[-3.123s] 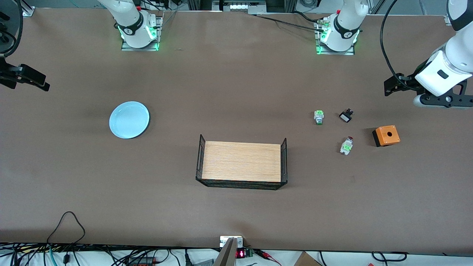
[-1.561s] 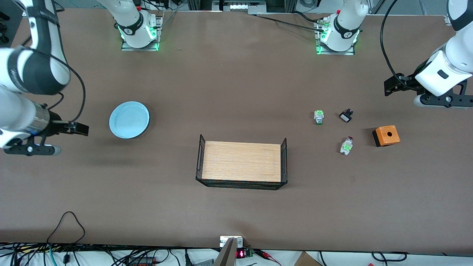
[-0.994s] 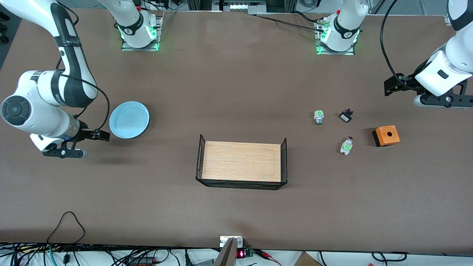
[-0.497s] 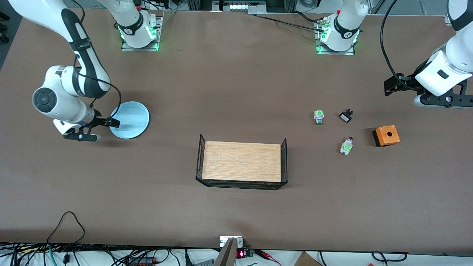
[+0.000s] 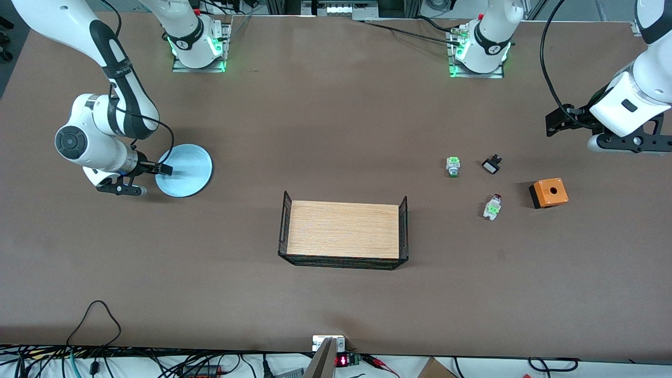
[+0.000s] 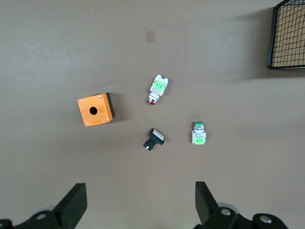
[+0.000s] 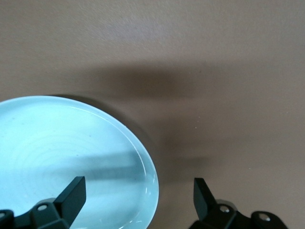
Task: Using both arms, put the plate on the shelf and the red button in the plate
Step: 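Lower the right gripper and grasp the pale blue plate rim, then lift the plate with the right gripper and carry it over the wooden tray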
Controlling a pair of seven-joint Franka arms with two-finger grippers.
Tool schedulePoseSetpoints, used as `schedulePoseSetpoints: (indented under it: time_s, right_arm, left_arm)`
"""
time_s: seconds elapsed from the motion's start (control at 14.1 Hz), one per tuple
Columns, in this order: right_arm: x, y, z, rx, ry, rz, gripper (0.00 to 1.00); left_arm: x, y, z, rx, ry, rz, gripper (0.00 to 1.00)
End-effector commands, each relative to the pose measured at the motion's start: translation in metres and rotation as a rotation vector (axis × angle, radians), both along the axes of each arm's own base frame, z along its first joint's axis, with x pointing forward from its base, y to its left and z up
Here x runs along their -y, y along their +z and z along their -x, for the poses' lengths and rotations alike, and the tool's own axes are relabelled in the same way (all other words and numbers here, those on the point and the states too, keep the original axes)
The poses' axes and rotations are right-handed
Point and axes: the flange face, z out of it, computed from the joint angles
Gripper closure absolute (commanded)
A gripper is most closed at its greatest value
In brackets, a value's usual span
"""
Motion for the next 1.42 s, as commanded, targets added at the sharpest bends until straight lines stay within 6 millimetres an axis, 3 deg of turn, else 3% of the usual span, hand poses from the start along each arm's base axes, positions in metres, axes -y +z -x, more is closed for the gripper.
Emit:
schedulePoseSetpoints:
  time_s: [0.0, 0.57, 0.71, 1.14, 1.35]
  right_arm:
    - [0.004, -0.012, 0.005, -0.009, -0.015, -0.013, 0.00]
    - [0.003, -0.020, 0.014, -0.033, -0.057, -0.048, 0.05]
    - [0.003, -0.021, 0.015, -0.037, -0.053, -0.049, 0.17]
    - [-0.012, -0.020, 0.016, -0.058, -0.024, -0.058, 0.94]
    - [-0.026, -0.016, 0.013, -0.058, -0.049, -0.089, 1.00]
  left_arm:
    - [-0.002, 0.007, 0.001, 0.000, -0.007, -0.011, 0.00]
    - [-0.002, 0.007, 0.002, -0.002, 0.006, -0.009, 0.00]
    - [-0.001, 0.008, 0.002, -0.006, 0.006, -0.011, 0.00]
    - [0.000, 0.008, 0.003, -0.006, 0.003, -0.014, 0.00]
    - [0.000, 0.008, 0.003, -0.006, 0.001, -0.013, 0.00]
